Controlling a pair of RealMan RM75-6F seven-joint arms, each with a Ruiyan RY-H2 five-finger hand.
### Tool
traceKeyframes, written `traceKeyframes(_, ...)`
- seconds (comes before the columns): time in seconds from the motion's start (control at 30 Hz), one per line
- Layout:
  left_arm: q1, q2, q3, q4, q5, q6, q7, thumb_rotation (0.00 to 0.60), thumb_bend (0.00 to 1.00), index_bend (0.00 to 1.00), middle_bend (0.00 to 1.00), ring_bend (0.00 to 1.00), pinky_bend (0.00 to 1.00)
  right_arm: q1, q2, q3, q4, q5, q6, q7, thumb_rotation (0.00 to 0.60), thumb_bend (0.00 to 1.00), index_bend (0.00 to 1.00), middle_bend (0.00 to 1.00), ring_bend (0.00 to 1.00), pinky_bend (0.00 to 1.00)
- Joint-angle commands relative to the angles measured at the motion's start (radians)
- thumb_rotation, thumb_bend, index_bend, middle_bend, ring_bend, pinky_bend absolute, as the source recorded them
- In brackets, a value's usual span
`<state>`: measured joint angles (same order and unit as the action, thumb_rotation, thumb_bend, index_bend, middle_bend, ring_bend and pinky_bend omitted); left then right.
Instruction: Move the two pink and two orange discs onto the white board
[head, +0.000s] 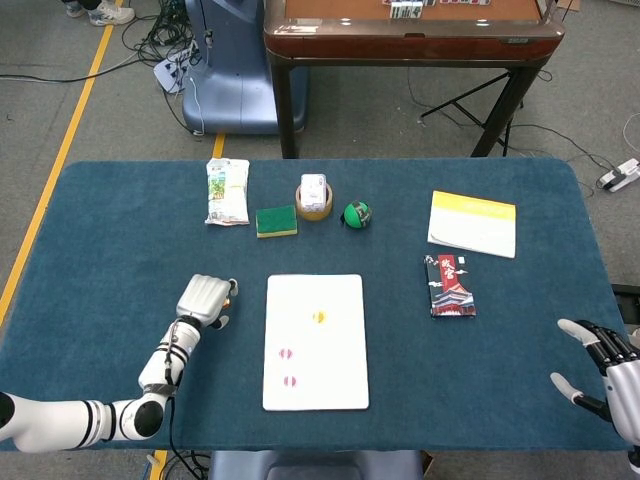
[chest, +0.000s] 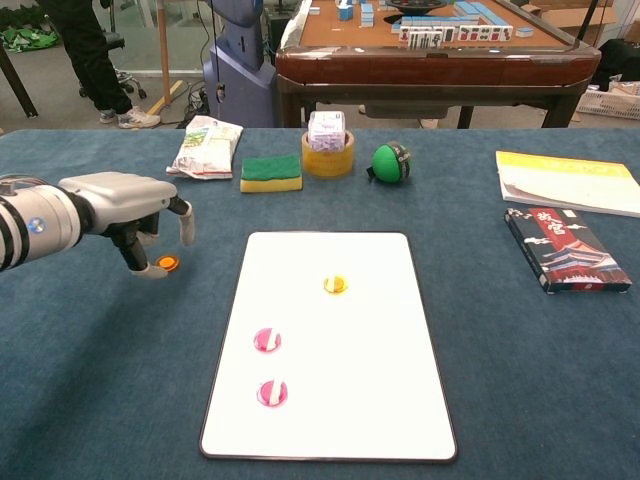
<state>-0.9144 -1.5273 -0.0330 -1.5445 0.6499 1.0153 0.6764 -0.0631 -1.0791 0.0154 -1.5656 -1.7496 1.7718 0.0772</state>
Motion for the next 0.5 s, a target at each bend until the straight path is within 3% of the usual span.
traceKeyframes(0.03, 0.004, -0.007, -0.004, 0.016, -0.006, -0.009, -0.001, 0.600, 0.27, 0.46, 1.00, 1.00, 1.00, 0.001, 0.000, 0.000, -0.001, 0.001, -0.002, -0.001, 0.600, 0.00, 0.26, 0.31, 0.34, 0.63)
traceKeyframes(0.5, 0.021, -0.052, -0.022, 0.096, -0.004, -0.031, -0.006, 0.600, 0.27, 0.48, 1.00, 1.00, 1.00, 0.002, 0.000, 0.000, -0.003, 0.002, -0.003, -0.004, 0.600, 0.00, 0.26, 0.31, 0.34, 0.63)
